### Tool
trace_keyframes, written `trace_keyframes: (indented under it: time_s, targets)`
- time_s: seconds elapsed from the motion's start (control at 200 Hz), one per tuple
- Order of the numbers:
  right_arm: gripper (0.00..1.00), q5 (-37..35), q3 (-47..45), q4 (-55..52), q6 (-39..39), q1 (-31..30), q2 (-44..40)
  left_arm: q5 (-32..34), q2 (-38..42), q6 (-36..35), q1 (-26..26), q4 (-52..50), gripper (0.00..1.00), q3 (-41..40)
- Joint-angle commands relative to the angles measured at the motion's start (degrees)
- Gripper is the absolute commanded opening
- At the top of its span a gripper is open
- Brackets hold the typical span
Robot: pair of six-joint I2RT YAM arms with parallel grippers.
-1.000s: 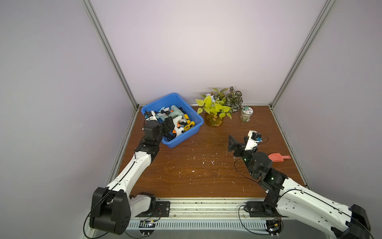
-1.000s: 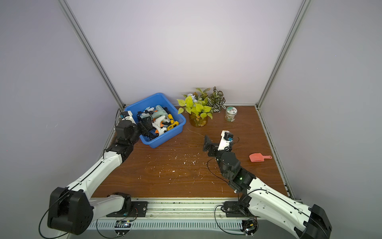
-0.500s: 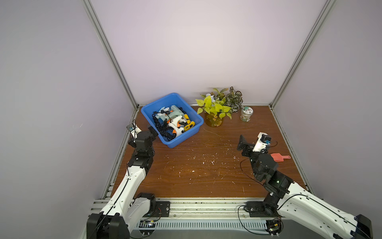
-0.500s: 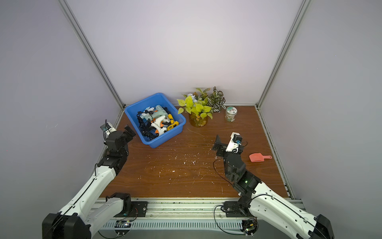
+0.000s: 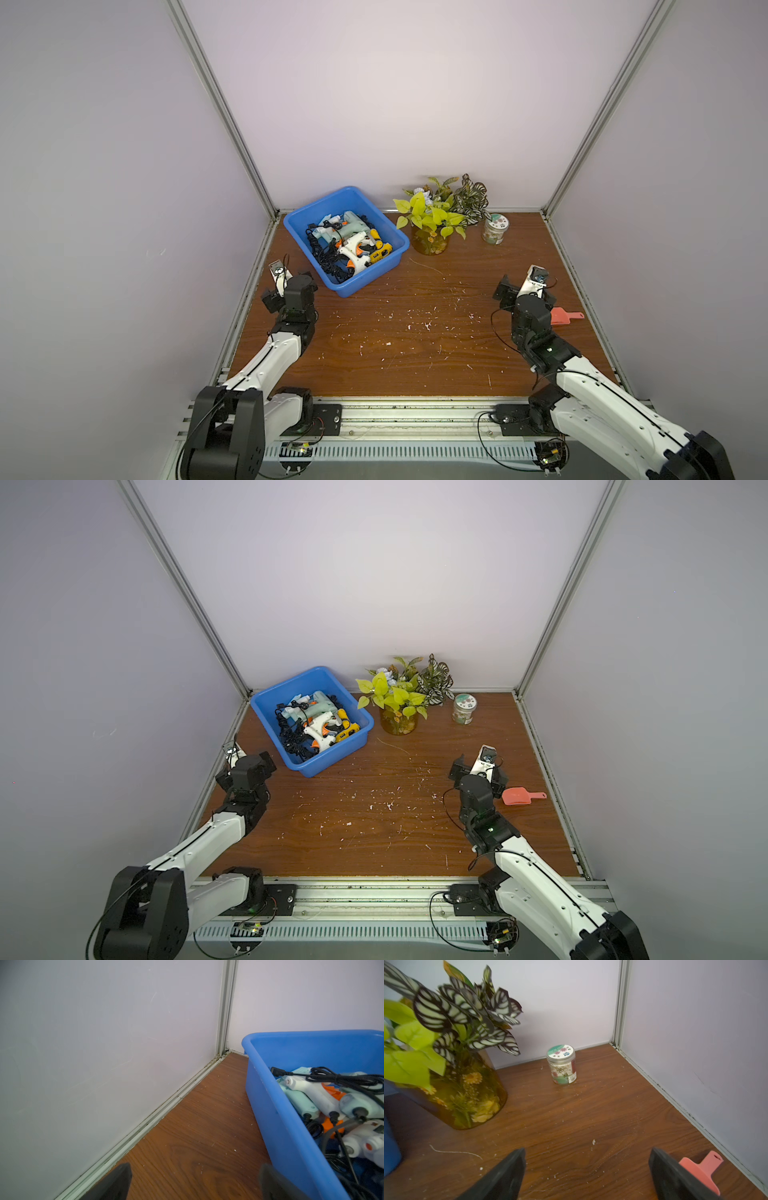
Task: Put the hot melt glue gun into the storage box
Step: Reset both arms
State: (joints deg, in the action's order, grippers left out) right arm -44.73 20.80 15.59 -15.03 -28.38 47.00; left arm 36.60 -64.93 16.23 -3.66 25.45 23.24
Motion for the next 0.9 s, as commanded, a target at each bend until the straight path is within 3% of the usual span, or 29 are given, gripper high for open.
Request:
trace_keyframes:
  time_s: [0.0,0.15,0.46,0.896]
  targets:
    - [1.0,-0.6,-2.0,8.9,5.1,1.1,0.4,-1.7,-2.2,-5.6,0.8,8.1,1.0,-0.9]
    - [1.0,1.5,-4.7,14.0,8.0,5.6,1.0,-7.6,-4.7,-10.3,1.5,15.5,1.0,-3.5]
    - [0.99,9.1,-11.4,28.5,14.1,14.2,3.4,-22.2,-7.2,-11.2,4.1,30.5,1.0,-9.6]
    - [1.0,16.8,-14.6,43.4,15.9,19.7,13.4,-28.6,-16.0,-11.4,4.5,44.9,1.0,-12.4]
